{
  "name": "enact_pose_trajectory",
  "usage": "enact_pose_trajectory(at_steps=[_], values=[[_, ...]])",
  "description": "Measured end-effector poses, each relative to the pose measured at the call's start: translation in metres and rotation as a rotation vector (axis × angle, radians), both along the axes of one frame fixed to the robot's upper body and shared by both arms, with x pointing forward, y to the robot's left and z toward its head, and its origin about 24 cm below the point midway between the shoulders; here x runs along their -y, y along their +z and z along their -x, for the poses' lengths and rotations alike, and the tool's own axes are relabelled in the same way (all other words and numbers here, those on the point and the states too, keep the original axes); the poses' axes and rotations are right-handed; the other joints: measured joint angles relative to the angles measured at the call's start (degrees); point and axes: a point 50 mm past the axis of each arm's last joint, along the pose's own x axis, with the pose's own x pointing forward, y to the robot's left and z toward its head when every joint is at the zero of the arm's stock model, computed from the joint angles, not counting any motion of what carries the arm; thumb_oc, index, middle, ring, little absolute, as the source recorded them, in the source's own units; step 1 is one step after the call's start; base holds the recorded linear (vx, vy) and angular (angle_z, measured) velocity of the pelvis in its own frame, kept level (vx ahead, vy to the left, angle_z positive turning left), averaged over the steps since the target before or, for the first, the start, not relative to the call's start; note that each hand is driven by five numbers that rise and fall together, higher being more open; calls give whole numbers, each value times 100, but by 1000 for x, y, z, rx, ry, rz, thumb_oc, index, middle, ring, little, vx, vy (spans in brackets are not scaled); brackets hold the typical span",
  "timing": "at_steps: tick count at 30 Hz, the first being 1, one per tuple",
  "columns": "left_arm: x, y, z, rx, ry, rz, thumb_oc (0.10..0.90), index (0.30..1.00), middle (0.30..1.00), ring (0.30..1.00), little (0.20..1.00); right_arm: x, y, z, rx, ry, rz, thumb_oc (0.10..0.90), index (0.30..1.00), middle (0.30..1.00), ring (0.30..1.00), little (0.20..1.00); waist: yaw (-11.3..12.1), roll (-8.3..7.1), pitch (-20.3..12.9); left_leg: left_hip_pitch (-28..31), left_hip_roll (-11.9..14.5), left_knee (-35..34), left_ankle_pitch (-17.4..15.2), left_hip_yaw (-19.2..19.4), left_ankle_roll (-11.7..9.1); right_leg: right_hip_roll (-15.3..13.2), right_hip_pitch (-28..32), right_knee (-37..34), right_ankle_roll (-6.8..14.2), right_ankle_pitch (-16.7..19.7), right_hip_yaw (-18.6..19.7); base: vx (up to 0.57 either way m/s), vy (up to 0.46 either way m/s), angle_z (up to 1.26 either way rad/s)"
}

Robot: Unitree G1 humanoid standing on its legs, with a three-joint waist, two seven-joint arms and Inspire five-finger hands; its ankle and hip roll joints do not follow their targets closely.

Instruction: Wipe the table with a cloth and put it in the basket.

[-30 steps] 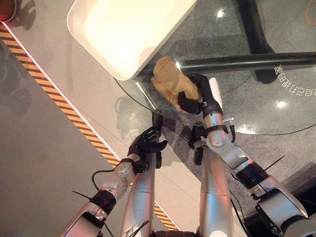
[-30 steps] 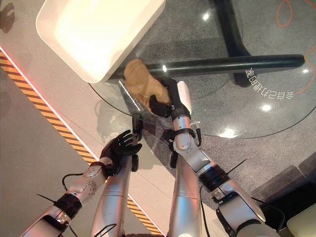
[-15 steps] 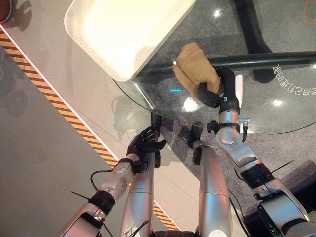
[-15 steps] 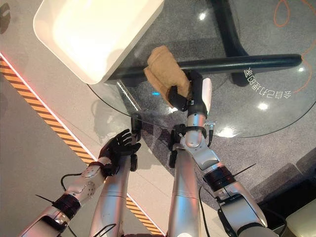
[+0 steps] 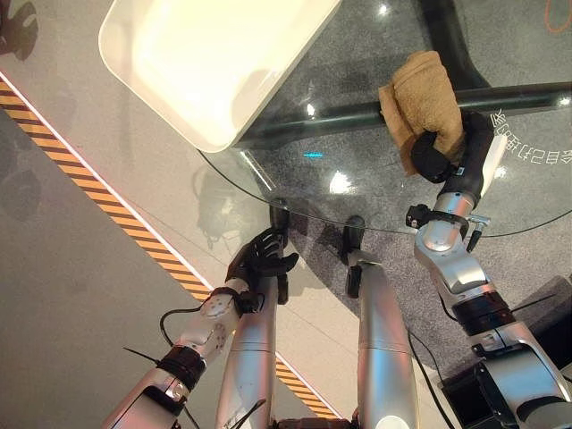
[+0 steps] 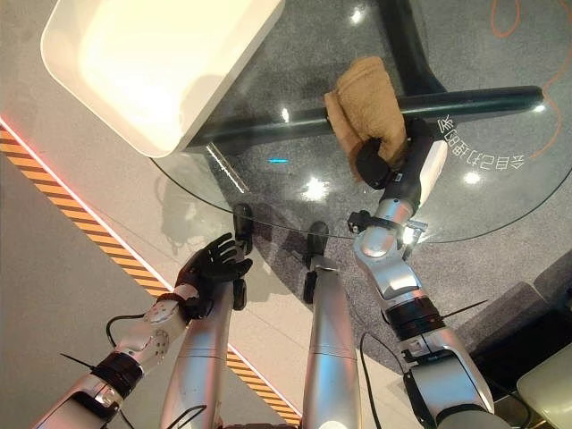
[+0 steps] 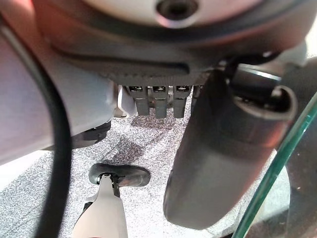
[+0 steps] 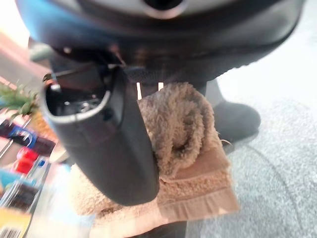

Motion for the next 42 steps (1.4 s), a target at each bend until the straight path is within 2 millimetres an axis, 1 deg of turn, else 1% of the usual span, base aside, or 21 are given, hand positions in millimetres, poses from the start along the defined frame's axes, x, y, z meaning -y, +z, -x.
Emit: enact_pose_trajectory(at_steps=[2, 7, 10, 15, 20, 28, 30, 34, 36, 41, 42], values=[[0, 0, 0, -2, 1, 0, 800, 900, 900, 900, 900, 4, 0, 1, 4, -28, -22, 100, 300, 300, 300, 200, -3, 0, 0, 14, 0, 0, 0, 11, 1, 1, 9, -6, 6, 6, 17, -13, -10, -4], [-1, -1, 0, -3, 2, -2, 800, 900, 900, 900, 900, 31, -1, 5, 14, -176, -113, 100, 300, 300, 300, 200, -15, 0, 0, 24, 6, -6, 0, 47, 2, 15, 31, -88, 43, 69, 62, -12, 0, -5], [-1, -1, 0, -6, 3, -3, 800, 900, 900, 900, 900, 40, -3, 8, 20, -234, -149, 100, 300, 300, 300, 200, -26, 0, 0, 38, 4, -11, 2, 61, 4, 14, 48, -109, 59, 84, 78, -3, 2, -1], [-1, -2, 1, -10, 4, -2, 800, 900, 900, 900, 900, 41, -2, 9, 29, -262, -158, 100, 300, 300, 300, 200, -17, 3, 1, 77, 4, -76, 27, 70, 22, 15, 50, -108, 52, 93, 84, 0, 0, 0], [0, -4, 1, -15, 4, 1, 800, 900, 900, 900, 900, 41, 2, 9, 54, -291, -169, 100, 300, 300, 300, 200, 6, 8, 3, 127, 0, -181, 65, 77, 41, 13, 57, -130, 45, 96, 89, 0, 7, 0], [1, -6, 2, -23, 2, 3, 800, 900, 900, 900, 900, 40, 5, 8, 61, -284, -170, 100, 300, 300, 300, 200, 28, 44, 20, 221, -1, -210, 68, 75, 37, 11, 159, -184, 47, 96, 82, 0, 0, 0], [1, -6, 2, -23, 1, 3, 800, 900, 900, 900, 900, 39, 6, 8, 60, -271, -166, 100, 300, 300, 300, 200, 29, 50, 23, 220, -1, -211, 68, 75, 37, 12, 158, -181, 47, 96, 82, 0, 0, 0], [1, -6, 2, -24, 2, 3, 800, 900, 900, 900, 900, 28, 9, 5, 54, -185, -130, 100, 300, 300, 300, 200, 29, 72, 31, 222, 6, -268, 93, 72, -1, 19, 135, -183, 45, 96, 80, 0, 0, 0], [1, -6, 3, -24, 2, 4, 800, 900, 900, 900, 900, 22, 10, 3, 44, -125, -67, 100, 300, 300, 300, 200, 27, 79, 33, 227, 7, -314, 110, 71, -16, 23, 121, -190, 42, 96, 79, 0, 0, 0], [5, -7, 3, -22, -2, 8, 800, 900, 900, 900, 900, -11, 10, -1, 0, 71, 114, 100, 300, 300, 300, 200, 53, 116, 38, 226, 17, -328, 115, 56, -23, 33, 122, -174, 29, 87, 64, 0, 0, 0], [5, -7, 3, -22, -2, 6, 800, 900, 900, 900, 900, -14, 10, -1, -2, 87, 129, 100, 300, 300, 300, 200, 51, 116, 38, 227, 17, -329, 116, 56, -24, 32, 122, -169, 29, 87, 64, 0, 0, 0]])
